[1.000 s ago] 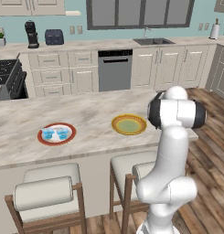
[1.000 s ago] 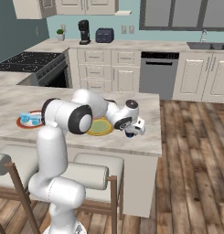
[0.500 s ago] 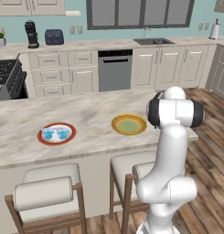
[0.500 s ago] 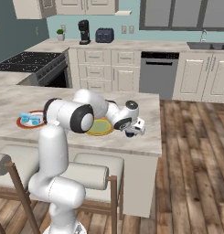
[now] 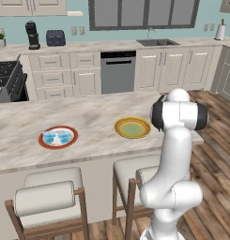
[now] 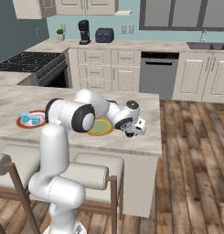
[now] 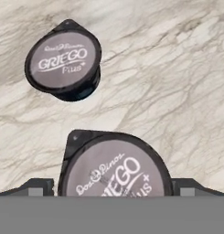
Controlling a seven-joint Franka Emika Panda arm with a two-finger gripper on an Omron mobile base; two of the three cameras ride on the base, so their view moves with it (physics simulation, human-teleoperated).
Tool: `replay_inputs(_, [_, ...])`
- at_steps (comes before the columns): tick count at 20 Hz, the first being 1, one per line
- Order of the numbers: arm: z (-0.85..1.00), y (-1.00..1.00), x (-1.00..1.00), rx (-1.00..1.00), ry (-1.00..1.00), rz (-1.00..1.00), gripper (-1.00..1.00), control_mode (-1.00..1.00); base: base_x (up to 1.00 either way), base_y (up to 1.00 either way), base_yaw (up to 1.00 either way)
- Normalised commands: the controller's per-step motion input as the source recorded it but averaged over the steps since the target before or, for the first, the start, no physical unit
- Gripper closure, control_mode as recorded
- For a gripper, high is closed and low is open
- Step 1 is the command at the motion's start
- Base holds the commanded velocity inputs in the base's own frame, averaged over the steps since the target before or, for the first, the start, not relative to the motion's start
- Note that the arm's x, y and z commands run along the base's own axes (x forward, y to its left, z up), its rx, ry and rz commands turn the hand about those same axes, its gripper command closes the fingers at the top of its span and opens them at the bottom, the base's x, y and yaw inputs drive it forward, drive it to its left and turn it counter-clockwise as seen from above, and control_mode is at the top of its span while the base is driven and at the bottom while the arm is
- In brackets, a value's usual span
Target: Place two yogurt containers on each plate.
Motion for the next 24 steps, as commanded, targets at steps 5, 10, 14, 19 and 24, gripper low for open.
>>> replay_inputs(5, [-0.04,0.0,0.0,0.0,0.06,-0.01,1.0,-1.0,0.0,0.0,0.0])
replay_inputs(10, [0.0,0.0,0.0,0.0,0.0,-0.01,1.0,-1.0,0.0,0.0,0.0])
replay_inputs(14, [0.07,0.0,0.0,0.0,0.0,0.0,1.0,-1.0,0.0,0.0,0.0])
replay_inputs(19, [0.28,0.12,-0.01,0.0,0.01,0.0,1.0,-1.0,0.0,0.0,0.0])
replay_inputs(24, [0.25,0.42,-0.18,0.0,0.0,0.0,1.0,-1.0,0.0,0.0,0.0])
